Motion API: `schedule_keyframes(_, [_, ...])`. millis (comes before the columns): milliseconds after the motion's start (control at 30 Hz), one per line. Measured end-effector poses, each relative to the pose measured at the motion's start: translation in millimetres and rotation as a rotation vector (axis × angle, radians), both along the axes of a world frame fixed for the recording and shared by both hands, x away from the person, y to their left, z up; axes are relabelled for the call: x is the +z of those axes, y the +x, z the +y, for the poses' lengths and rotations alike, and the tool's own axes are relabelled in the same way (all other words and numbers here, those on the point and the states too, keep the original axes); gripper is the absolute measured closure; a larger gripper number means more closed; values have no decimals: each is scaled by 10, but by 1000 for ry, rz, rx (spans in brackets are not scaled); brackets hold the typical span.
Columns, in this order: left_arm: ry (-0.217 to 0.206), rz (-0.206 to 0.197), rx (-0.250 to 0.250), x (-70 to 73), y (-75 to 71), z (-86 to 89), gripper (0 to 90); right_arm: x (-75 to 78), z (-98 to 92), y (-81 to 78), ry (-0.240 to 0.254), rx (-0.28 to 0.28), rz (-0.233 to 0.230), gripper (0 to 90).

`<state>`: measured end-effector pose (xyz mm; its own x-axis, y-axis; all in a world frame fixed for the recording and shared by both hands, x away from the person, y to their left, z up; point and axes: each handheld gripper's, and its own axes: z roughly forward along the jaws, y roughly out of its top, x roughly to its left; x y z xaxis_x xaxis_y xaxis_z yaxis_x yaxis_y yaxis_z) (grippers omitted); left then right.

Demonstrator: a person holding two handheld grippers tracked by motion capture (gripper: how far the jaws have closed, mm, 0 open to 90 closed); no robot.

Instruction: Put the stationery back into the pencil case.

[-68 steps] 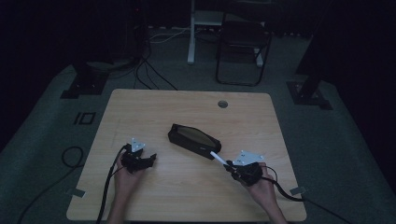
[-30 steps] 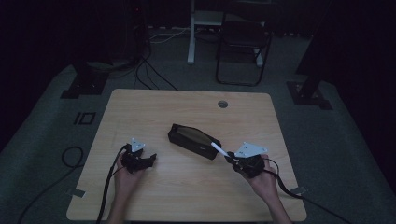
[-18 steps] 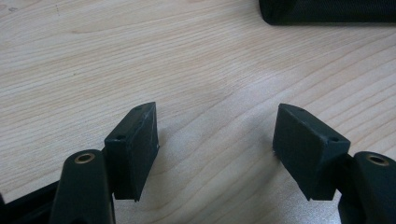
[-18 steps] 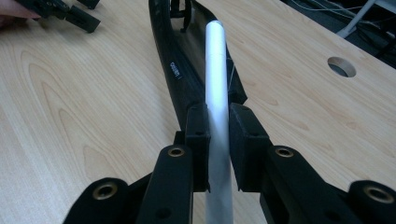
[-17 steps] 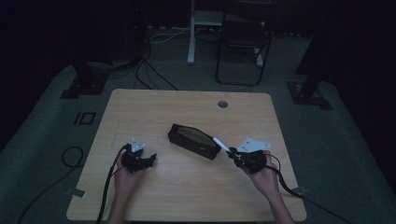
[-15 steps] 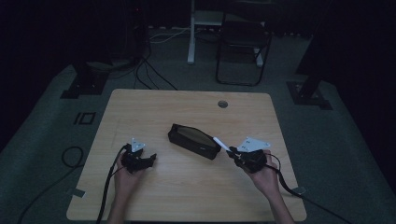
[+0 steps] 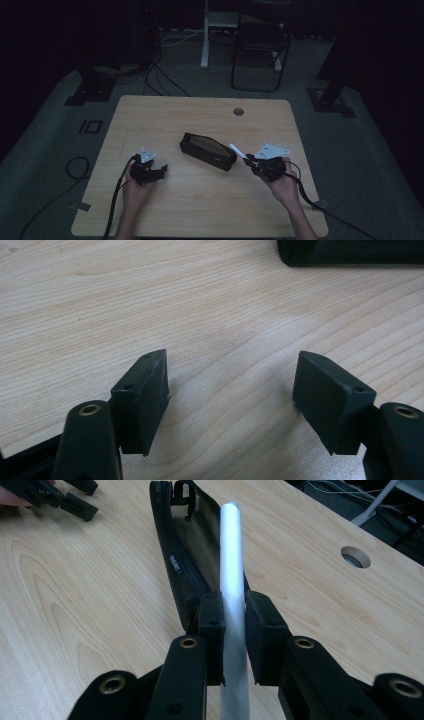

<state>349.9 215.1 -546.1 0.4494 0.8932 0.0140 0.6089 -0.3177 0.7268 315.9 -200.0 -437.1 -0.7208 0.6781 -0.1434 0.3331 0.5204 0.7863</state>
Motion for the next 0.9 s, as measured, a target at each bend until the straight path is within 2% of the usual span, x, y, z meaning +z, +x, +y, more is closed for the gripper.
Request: schedule_keyframes(900, [0,0,0,0,0,0,312,78,83,140,-5,22,-16,785])
